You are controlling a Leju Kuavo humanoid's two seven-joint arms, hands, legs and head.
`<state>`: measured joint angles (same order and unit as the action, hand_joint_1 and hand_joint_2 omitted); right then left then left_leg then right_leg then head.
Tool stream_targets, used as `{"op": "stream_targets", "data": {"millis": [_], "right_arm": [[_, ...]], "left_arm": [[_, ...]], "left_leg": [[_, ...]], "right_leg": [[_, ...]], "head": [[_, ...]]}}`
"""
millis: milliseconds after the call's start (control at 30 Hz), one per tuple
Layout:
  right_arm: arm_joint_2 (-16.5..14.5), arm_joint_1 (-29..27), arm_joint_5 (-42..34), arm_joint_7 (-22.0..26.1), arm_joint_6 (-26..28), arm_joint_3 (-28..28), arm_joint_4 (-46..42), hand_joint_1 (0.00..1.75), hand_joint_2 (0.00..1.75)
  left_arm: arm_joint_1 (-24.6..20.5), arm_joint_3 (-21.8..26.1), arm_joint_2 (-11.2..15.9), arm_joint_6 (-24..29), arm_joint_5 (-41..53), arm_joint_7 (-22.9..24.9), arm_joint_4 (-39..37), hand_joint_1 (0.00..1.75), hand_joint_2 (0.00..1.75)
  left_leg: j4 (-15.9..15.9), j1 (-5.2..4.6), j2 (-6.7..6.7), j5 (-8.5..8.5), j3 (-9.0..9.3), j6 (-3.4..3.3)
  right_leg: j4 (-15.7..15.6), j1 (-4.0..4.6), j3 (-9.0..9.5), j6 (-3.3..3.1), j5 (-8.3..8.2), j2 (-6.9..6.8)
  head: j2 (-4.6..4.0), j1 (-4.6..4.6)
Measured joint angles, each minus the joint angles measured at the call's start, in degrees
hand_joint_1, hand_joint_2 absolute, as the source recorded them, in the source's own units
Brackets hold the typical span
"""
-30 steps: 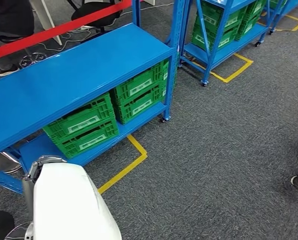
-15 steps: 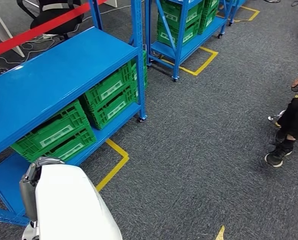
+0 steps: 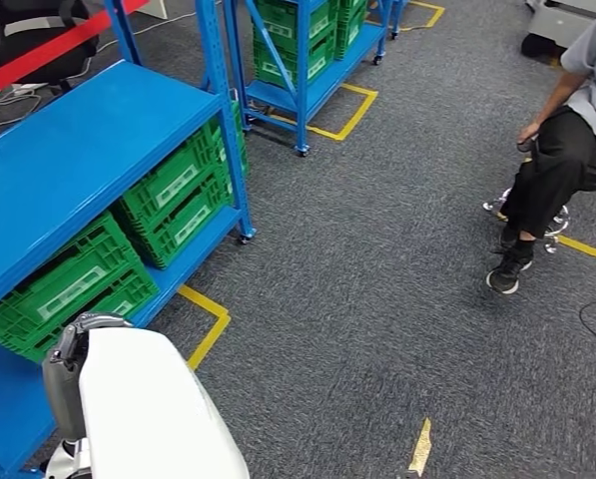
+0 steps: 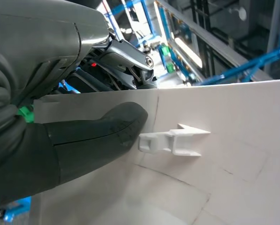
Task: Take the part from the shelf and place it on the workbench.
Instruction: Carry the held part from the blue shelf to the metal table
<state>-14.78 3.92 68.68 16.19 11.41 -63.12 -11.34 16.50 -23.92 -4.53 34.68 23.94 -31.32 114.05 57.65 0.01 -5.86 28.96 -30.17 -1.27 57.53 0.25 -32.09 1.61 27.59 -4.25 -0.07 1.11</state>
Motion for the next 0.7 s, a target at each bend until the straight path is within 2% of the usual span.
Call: {"op": "stream_targets", "data": {"millis": [67, 100, 167, 233, 267, 300, 333, 367, 400, 433, 467, 500, 533, 567, 600, 633, 700], "right_arm": [[0.00, -0.06, -0.01, 0.02, -0.04, -0.02, 0.00, 0.00, 1.75], [-0.02, -0.13, -0.03, 0.01, -0.04, -0.03, 0.00, 0.00, 1.75], [-0.08, -0.13, -0.07, 0.02, -0.06, -0.07, 0.00, 0.00, 1.75], [-0.11, -0.08, -0.11, 0.07, -0.12, -0.09, 0.00, 0.00, 1.75], [-0.11, -0.07, -0.14, 0.08, -0.14, -0.11, 0.00, 0.00, 1.75], [-0.11, -0.09, -0.17, 0.09, -0.15, -0.13, 0.00, 0.00, 1.75], [-0.11, -0.11, -0.19, 0.09, -0.15, -0.15, 0.00, 0.00, 1.75], [-0.11, -0.12, -0.21, 0.09, -0.15, -0.17, 0.00, 0.00, 1.75], [-0.11, -0.11, -0.23, 0.09, -0.15, -0.19, 0.00, 0.00, 1.75], [-0.13, -0.09, -0.24, 0.09, -0.15, -0.19, 0.00, 0.00, 1.75], [-0.14, -0.04, -0.25, 0.11, -0.15, -0.20, 0.00, 0.00, 1.75], [-0.14, -0.03, -0.25, 0.13, -0.15, -0.20, 0.00, 0.00, 1.75], [-0.14, -0.05, -0.25, 0.14, -0.15, -0.20, 0.00, 0.00, 1.75], [-0.14, -0.10, -0.25, 0.16, -0.15, -0.21, 0.00, 0.00, 1.75], [-0.11, -0.16, -0.26, 0.16, -0.15, -0.22, 0.00, 0.00, 1.75], [-0.10, -0.18, -0.26, 0.17, -0.16, -0.23, 0.00, 0.00, 1.75], [-0.07, -0.10, -0.27, 0.24, -0.19, -0.24, 0.00, 0.00, 1.75]], "left_arm": [[-0.02, 0.01, -0.04, 0.00, 0.06, 0.04, 0.00, 1.75, 1.75], [-0.06, 0.01, -0.05, 0.00, 0.08, 0.07, 0.01, 1.75, 1.75], [-0.08, 0.02, -0.05, 0.01, 0.16, 0.14, 0.04, 1.75, 1.75], [0.02, 0.07, -0.01, 0.01, 0.23, 0.23, 0.05, 1.75, 1.75], [0.07, 0.09, 0.02, 0.01, 0.25, 0.27, 0.05, 1.75, 1.75], [0.09, 0.12, 0.05, 0.01, 0.26, 0.31, 0.04, 1.75, 1.75], [0.09, 0.14, 0.07, 0.00, 0.27, 0.32, 0.04, 1.75, 1.75], [0.09, 0.16, 0.08, 0.00, 0.28, 0.33, 0.04, 1.75, 1.75], [0.09, 0.17, 0.09, 0.00, 0.28, 0.33, 0.04, 1.75, 1.75], [0.09, 0.17, 0.10, 0.00, 0.29, 0.32, 0.04, 1.75, 1.75], [0.09, 0.18, 0.10, 0.01, 0.30, 0.32, 0.05, 1.75, 1.75], [0.10, 0.20, 0.09, 0.01, 0.30, 0.34, 0.05, 1.75, 1.75], [0.09, 0.21, 0.09, 0.01, 0.31, 0.36, 0.06, 1.75, 1.75], [0.06, 0.24, 0.08, 0.00, 0.32, 0.37, 0.07, 1.75, 1.75], [0.03, 0.25, 0.07, -0.01, 0.33, 0.39, 0.07, 1.75, 1.75], [-0.02, 0.25, 0.05, -0.02, 0.36, 0.41, 0.07, 1.75, 1.75], [0.02, 0.25, -0.01, -0.04, 0.42, 0.46, 0.07, 1.75, 1.75]], "left_leg": [[-0.03, -0.05, -1.04, 0.04, 0.13, 0.52], [0.10, 0.05, -0.92, 0.28, 0.22, 0.86], [2.40, 0.26, 1.50, 2.24, -0.55, 1.47], [9.00, 0.39, 4.61, 5.95, -3.49, 1.75], [12.63, 0.40, 5.19, 7.41, -5.21, 1.77], [15.05, 0.39, 5.41, 7.90, -6.43, 1.75], [15.56, 0.39, 5.52, 7.22, -6.81, 1.67], [13.95, 0.40, 5.74, 5.51, -6.20, 1.56], [10.66, 0.44, 6.43, 3.15, -4.79, 1.41], [7.05, 0.52, 7.83, 1.18, -3.26, 1.25], [3.84, 0.66, 9.06, -0.08, -1.97, 1.12], [1.78, 0.72, 10.06, -0.65, -1.22, 1.01], [0.97, 0.70, 10.48, -0.56, -1.03, 0.86], [0.67, 0.66, 10.01, -0.52, -1.02, 0.67], [0.56, 0.65, 9.39, -0.68, -1.04, 0.35], [0.38, 0.69, 8.68, -0.81, -1.01, 0.00], [0.07, 0.75, 7.00, -0.98, -0.93, -0.62]], "right_leg": [[-0.23, 0.18, -0.23, -0.55, -0.06, 0.99], [-0.37, 0.06, -0.27, -0.85, -0.22, 1.64], [-0.77, -0.26, -0.13, -1.49, -0.64, 2.98], [-0.90, -0.36, -0.07, -1.86, -0.90, 4.33], [-0.89, -0.32, -0.13, -1.93, -0.95, 5.11], [-0.86, -0.28, -0.15, -1.96, -0.98, 5.93], [-0.82, -0.25, -0.14, -1.96, -1.00, 6.78], [-0.75, -0.25, -0.10, -1.94, -1.02, 7.63], [-0.67, -0.27, -0.05, -1.90, -1.03, 8.46], [-0.49, -0.21, -0.10, -1.80, -1.02, 9.23], [-0.25, -0.17, -0.33, -1.62, -1.02, 9.96], [-0.07, -0.18, -0.67, -1.35, -1.07, 10.58], [0.02, -0.22, -1.06, -1.00, -1.17, 11.15], [-0.01, -0.34, -1.50, -0.62, -1.33, 11.72], [0.04, -0.46, -1.86, -0.30, -1.37, 11.82], [0.60, -0.42, -2.37, -0.03, -1.03, 10.98], [4.99, -0.32, -4.73, 0.38, 1.45, 7.73]], "head": [[0.00, -0.02], [0.00, -0.05], [0.00, -0.25], [0.00, -0.54], [0.00, -0.62], [0.00, -0.63], [0.00, -0.63], [0.00, -0.64], [0.00, -0.64], [0.00, -0.65], [0.00, -0.65], [0.00, -0.63], [0.00, -0.63], [0.00, -0.62], [0.00, -0.63], [0.00, -0.52], [0.00, -0.19]]}}
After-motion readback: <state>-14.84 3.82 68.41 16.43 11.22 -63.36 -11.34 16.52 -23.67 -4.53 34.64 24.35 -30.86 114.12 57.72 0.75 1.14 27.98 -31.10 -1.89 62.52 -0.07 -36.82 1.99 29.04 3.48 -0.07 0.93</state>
